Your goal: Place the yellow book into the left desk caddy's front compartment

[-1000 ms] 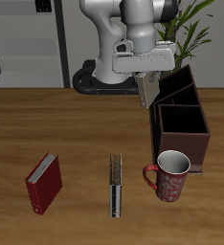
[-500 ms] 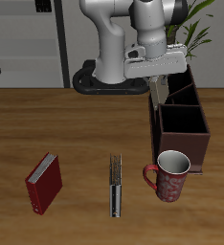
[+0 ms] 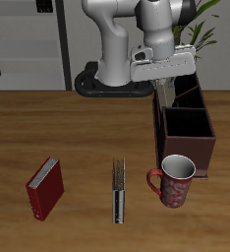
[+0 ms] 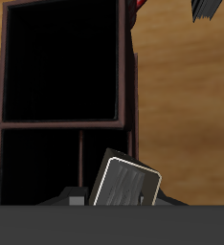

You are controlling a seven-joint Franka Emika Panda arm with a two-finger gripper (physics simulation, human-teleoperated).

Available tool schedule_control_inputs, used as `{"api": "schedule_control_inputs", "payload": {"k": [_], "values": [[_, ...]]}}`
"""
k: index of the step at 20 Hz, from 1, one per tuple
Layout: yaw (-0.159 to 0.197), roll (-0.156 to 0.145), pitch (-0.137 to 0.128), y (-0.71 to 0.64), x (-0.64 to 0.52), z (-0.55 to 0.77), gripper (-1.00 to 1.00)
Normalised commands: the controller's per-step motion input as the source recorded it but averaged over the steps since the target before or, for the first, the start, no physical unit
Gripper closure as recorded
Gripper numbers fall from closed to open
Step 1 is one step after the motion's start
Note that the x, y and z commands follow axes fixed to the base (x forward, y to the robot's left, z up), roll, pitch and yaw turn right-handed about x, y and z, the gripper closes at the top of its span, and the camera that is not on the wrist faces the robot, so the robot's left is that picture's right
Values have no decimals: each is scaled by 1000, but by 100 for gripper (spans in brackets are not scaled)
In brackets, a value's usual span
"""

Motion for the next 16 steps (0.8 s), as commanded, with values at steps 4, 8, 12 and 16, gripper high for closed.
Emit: {"api": "schedule_control_inputs", "payload": {"k": [4,8,12,16], "values": [[28,4,11,52,75,-87,100],[20,6,18,28,121,-91,100],[8,3,22,6,58,-131,100],[8,29,33,83,5,-207,100]]}}
